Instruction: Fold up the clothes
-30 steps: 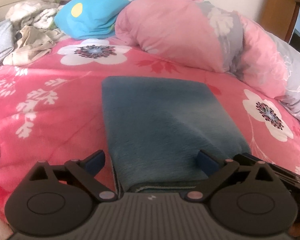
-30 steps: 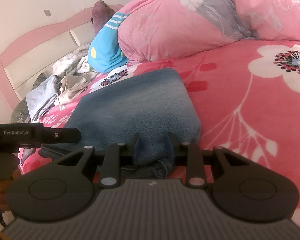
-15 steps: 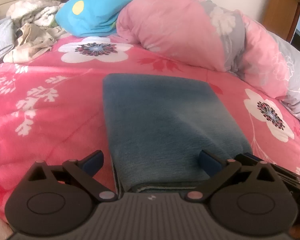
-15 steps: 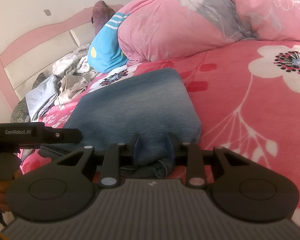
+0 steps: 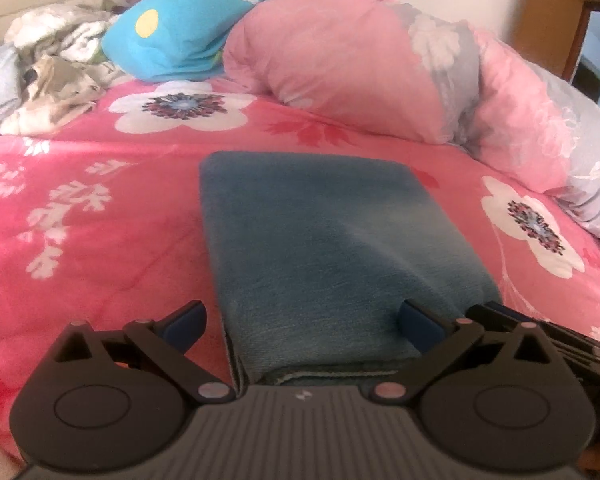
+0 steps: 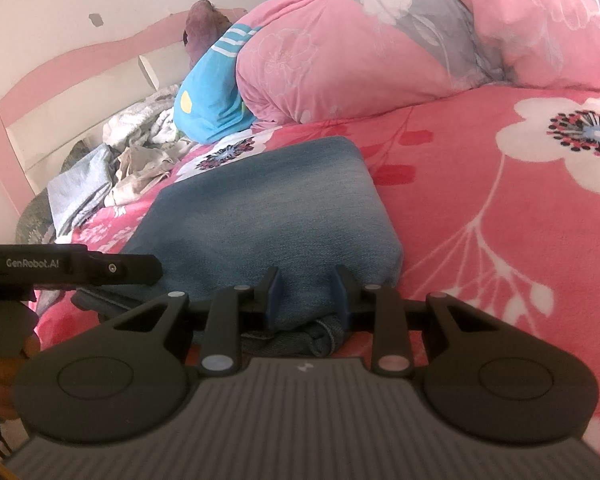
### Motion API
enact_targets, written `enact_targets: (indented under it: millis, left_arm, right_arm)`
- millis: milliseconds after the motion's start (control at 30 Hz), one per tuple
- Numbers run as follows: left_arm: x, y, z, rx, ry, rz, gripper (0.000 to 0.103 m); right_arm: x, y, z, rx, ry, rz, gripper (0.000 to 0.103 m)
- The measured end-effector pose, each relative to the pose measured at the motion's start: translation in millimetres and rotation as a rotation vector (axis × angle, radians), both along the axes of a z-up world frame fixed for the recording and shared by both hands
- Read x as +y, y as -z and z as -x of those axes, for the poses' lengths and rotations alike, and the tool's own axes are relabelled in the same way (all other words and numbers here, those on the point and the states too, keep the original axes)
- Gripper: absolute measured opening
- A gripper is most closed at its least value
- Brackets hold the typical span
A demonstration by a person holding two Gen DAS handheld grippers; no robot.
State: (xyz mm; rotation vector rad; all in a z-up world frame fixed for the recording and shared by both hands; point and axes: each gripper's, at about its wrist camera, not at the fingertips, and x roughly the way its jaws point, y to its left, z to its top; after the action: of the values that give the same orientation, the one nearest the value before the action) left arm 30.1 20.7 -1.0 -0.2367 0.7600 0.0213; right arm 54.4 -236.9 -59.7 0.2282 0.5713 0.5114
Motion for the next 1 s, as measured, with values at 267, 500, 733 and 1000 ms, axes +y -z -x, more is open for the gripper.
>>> enact_targets:
  millis: [267, 500, 733, 1000]
  left_arm:
    - [31.1, 9.6, -2.3, 0.008, 0.059, 0.169, 0.103]
    - [57.5, 9.5, 10.0, -0.129, 0.037, 0.249, 0.103]
    - [52.9, 12.4, 4.7, -0.173, 0.010, 0.252, 0.102]
    - [62.9, 21.0, -18.9, -0.095, 0.080, 0.311, 0.093]
  right_arm:
    - [3.7, 0.5, 4.3, -0.034, 0.007, 0.036, 0.027]
    - [6.9, 0.2, 6.9, -0.052, 0.014, 0.061, 0.028]
    - [6.6, -33.3, 16.1, -0.026, 0.059, 0.084, 0.053]
    - [-69.7, -39.6, -51.1, 0.211, 0.059, -0.274, 0.075]
